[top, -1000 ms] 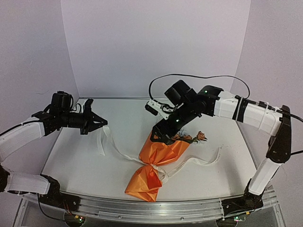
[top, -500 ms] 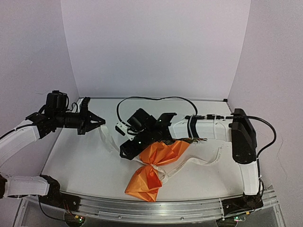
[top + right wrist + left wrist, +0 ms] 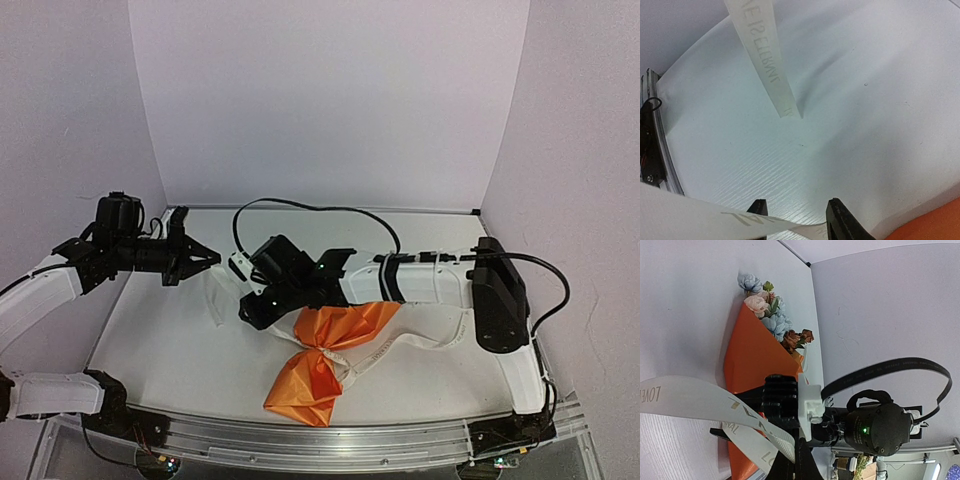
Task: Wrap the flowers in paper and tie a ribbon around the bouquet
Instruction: Place the left side of the half-tied ribbon on the folded bouquet.
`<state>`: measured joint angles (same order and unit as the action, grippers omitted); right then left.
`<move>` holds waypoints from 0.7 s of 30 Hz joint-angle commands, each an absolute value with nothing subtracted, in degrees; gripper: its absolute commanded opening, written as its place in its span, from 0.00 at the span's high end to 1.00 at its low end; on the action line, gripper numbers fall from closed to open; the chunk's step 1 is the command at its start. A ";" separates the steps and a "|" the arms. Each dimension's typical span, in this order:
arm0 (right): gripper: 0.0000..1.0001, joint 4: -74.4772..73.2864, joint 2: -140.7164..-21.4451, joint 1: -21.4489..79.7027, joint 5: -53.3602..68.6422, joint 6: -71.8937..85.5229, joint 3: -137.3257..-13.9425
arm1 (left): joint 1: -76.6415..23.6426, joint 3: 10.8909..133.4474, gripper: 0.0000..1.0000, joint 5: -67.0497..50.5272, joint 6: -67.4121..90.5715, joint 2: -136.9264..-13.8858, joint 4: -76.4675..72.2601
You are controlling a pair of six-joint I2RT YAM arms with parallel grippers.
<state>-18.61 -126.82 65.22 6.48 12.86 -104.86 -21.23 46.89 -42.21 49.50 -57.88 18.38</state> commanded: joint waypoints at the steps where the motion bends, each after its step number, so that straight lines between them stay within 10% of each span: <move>1: 0.90 -17.21 -126.32 65.63 3.89 15.00 -105.53 | -21.45 47.88 1.00 -38.27 48.98 -56.52 20.72; 21: 1.00 -25.30 -99.06 65.93 -4.28 31.17 -69.86 | -32.63 42.52 1.00 -38.00 45.85 -73.92 10.87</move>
<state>-19.32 -103.24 66.21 1.88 26.24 -76.51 -30.22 41.82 -39.01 47.73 -70.18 15.87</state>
